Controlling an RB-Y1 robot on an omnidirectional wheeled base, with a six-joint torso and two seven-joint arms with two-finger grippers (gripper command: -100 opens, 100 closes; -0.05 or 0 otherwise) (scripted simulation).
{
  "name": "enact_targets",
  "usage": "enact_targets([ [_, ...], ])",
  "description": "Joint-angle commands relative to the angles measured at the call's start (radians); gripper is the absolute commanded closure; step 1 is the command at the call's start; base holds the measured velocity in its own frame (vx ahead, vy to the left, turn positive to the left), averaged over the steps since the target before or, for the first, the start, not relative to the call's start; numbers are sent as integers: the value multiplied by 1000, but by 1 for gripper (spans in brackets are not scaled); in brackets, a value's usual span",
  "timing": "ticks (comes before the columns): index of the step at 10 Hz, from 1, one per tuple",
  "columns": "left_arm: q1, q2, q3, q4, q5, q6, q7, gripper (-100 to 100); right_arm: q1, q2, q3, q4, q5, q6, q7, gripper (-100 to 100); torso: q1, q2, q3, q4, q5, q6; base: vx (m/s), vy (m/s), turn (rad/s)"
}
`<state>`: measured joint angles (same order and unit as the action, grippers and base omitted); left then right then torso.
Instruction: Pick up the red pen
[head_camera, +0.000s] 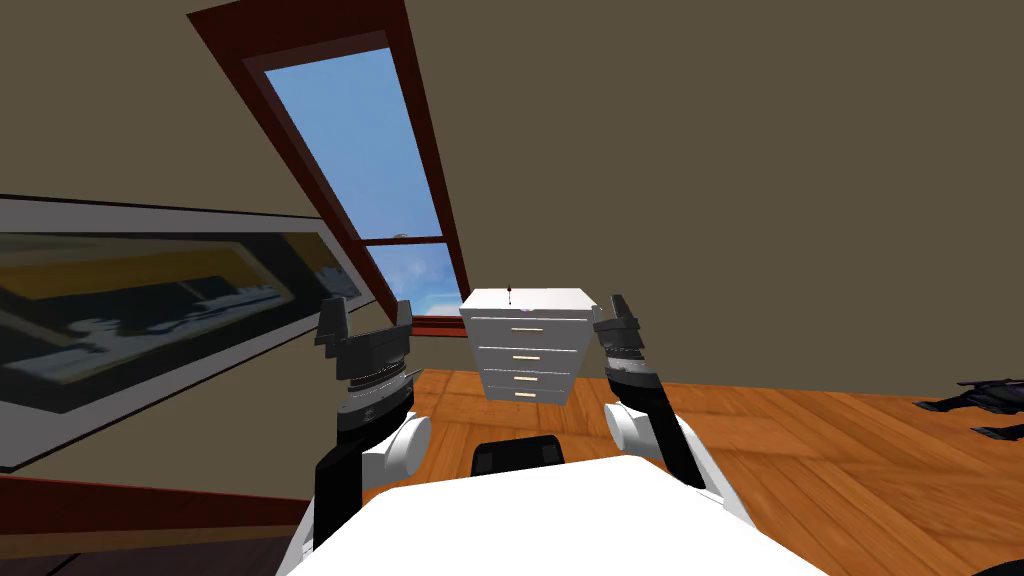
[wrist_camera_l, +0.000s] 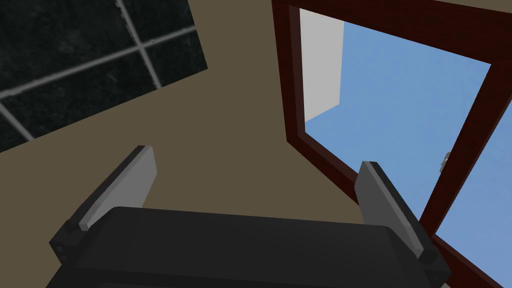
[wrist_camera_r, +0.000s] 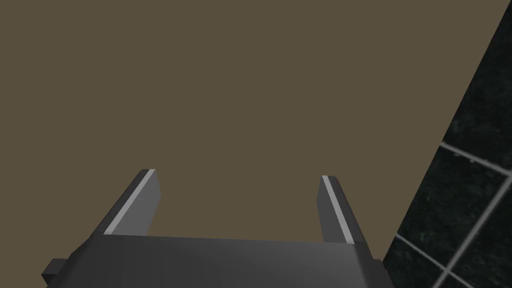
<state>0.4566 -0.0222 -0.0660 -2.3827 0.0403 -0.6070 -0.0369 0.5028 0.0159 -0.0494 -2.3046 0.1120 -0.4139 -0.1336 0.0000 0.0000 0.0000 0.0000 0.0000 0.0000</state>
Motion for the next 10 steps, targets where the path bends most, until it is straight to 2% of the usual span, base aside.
enact_targets([
  [1,0,0,0,0,0,0,0,0,2,-39,-8,10,13,-5,-3,-100,0,0,0,0,0,0,-3,18,22],
  [4,0,0,0,0,0,0,0,0,12,-129,-42,50,66,-25,-14,-100,3,0,0,0,1,0,-6,60,41],
  [8,0,0,0,0,0,0,0,0,31,-253,-121,134,181,-75,-39,-100,7,2,1,0,2,0,-24,104,63],
  [9,0,0,0,0,0,0,0,0,31,-253,-121,134,190,-75,-39,-100,7,3,2,1,2,0,-15,73,21],
  [10,0,0,0,0,0,0,0,0,37,-284,-145,159,228,-91,-47,-100,5,2,1,0,1,0,-12,75,52],
])
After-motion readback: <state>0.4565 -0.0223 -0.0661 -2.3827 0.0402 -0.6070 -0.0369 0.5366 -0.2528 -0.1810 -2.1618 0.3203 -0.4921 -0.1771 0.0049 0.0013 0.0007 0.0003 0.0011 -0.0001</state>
